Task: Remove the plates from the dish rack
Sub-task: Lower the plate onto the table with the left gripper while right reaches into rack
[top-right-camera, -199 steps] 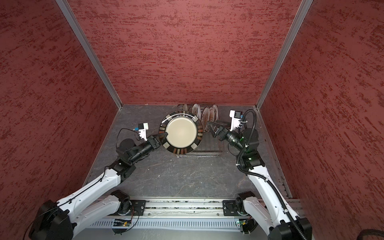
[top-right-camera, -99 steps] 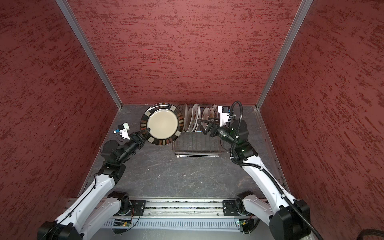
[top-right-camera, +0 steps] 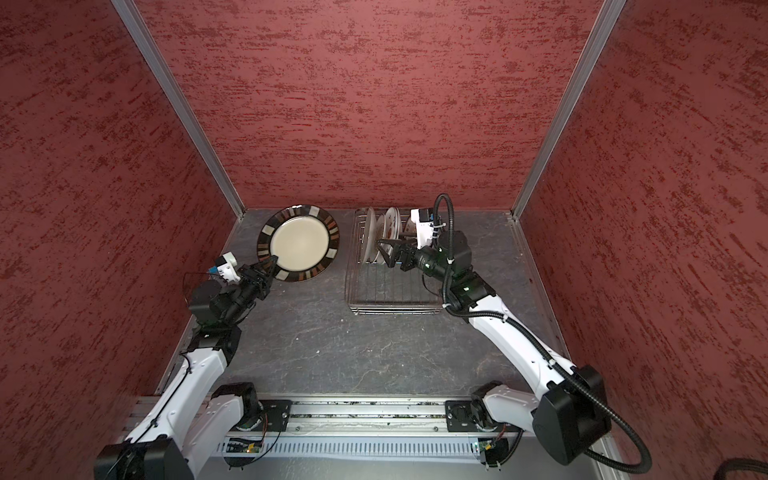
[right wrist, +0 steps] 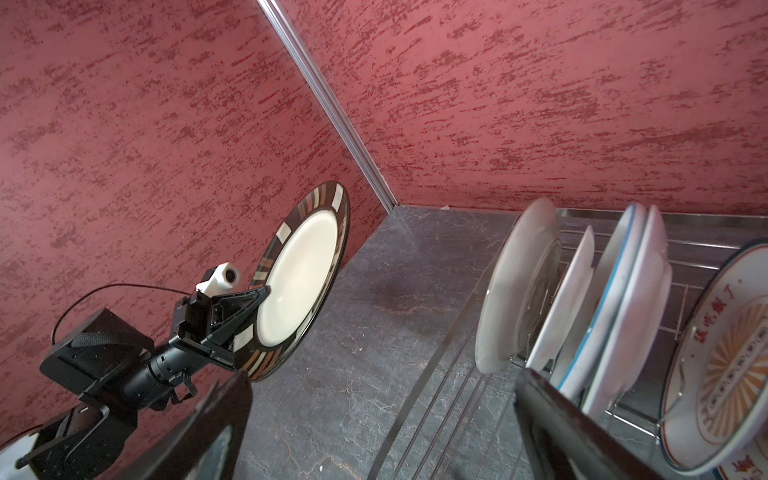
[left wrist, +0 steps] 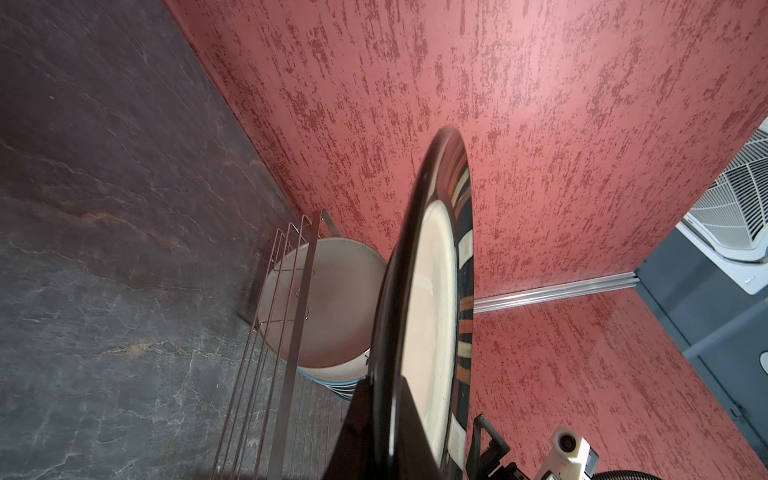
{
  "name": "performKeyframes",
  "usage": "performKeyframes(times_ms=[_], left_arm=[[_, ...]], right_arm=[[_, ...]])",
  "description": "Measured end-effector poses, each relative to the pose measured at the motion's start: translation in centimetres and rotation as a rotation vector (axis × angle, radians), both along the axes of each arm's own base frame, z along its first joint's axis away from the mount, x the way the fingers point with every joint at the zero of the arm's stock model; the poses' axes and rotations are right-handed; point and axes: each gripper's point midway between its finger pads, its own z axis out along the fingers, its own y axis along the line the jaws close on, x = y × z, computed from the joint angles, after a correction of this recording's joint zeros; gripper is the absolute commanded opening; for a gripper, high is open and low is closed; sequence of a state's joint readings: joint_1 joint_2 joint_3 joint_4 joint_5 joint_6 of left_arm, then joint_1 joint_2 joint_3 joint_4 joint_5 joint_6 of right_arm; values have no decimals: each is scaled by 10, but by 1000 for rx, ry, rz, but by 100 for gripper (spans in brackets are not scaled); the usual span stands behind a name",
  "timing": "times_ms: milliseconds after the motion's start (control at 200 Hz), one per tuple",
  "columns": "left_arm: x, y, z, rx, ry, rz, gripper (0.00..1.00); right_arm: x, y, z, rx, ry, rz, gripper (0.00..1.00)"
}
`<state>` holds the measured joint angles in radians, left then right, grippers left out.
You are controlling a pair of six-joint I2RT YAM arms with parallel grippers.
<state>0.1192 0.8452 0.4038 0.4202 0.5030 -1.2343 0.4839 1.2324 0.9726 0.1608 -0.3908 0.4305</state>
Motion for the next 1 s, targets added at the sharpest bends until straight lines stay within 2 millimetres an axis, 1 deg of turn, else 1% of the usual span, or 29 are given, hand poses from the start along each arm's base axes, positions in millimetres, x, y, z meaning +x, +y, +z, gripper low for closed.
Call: performKeyframes(times_ms=[90,195,411,481,551,591,651,867,1002], left_arm=[[1,9,-5,-10,11,28,0],[2,18,-17,-11,44,70,0],[7,31,-37,7,112,128,0],[13,37,-50,-3,148,138,0],[19,44,-67,-13,203,160,0],[20,48,-76,-12,235,178,0],[18,54,-85,-2,267,206,0],[16,66,-92,12,295,253,0],[20,74,-108,7,340,275,0]], right_arm=[[5,12,-1,-16,-8,11,99],[11,29,-4,-35,-9,27,99],[17,65,-20,-90,-13,58,99],[20,75,-23,-105,-16,64,99],[23,86,-28,-121,-17,71,99],[25,91,-30,-131,-17,71,99],[28,96,-33,-143,-17,69,99],[38,114,-42,-167,-9,72,99],[47,128,-50,-187,2,70,99]])
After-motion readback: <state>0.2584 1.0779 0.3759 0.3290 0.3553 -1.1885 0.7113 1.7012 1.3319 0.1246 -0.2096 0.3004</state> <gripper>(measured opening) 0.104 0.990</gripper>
